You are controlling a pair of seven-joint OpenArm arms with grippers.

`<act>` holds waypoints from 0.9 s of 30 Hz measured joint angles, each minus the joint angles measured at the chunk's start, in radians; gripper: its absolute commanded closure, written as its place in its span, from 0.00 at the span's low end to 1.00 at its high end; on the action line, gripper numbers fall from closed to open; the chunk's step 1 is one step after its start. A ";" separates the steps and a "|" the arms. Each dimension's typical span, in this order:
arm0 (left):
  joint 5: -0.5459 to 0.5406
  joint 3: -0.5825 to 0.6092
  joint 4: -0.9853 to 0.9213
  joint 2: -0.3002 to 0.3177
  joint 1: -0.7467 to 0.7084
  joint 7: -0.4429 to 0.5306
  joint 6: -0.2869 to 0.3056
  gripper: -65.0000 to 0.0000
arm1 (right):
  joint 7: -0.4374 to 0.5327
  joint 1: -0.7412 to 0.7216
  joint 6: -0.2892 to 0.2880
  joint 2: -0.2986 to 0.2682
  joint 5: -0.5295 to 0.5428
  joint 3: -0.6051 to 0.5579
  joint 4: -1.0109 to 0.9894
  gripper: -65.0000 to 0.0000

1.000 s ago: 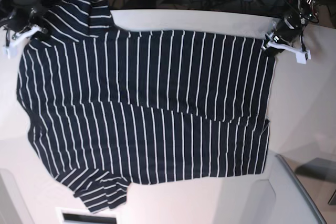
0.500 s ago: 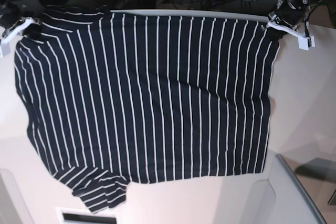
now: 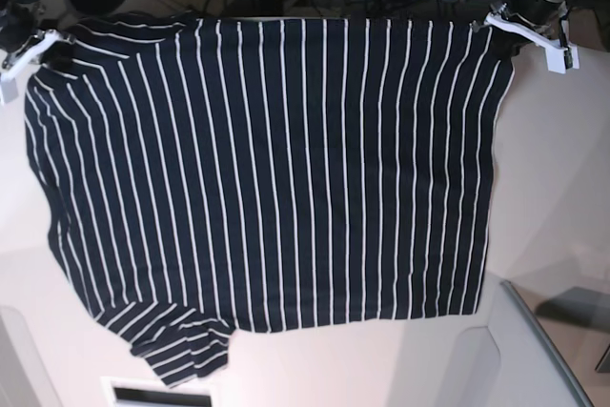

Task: Layout the t-shirt on the table in an organized manner, then fold the t-shirt properly
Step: 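Lift the shoulder corners with both grippers and fold them over the body, then lower the folded edge with both grippers and release it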

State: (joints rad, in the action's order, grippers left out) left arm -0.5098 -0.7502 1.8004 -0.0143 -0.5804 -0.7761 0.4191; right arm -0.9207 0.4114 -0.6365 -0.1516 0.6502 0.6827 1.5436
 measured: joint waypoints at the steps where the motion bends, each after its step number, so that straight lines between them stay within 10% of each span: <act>1: -0.010 -0.012 0.003 -0.002 -0.003 -0.002 0.001 1.00 | 0.000 0.002 0.000 0.000 0.000 0.000 0.000 1.00; 8: -0.191 -0.219 0.001 -0.008 -0.013 -0.139 0.003 1.00 | -0.011 0.019 -0.004 0.003 0.004 -0.001 0.002 1.00; 27: -0.188 -0.136 -0.011 -0.007 0.069 -0.133 -0.079 1.00 | -0.099 -0.003 0.000 -0.003 -0.005 -0.058 0.127 1.00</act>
State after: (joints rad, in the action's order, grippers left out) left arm -0.6979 -0.8864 1.7893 -0.0216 -0.5117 -0.9092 0.3397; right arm -1.0199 0.4088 -0.6365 -0.1551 0.6449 0.6243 1.6711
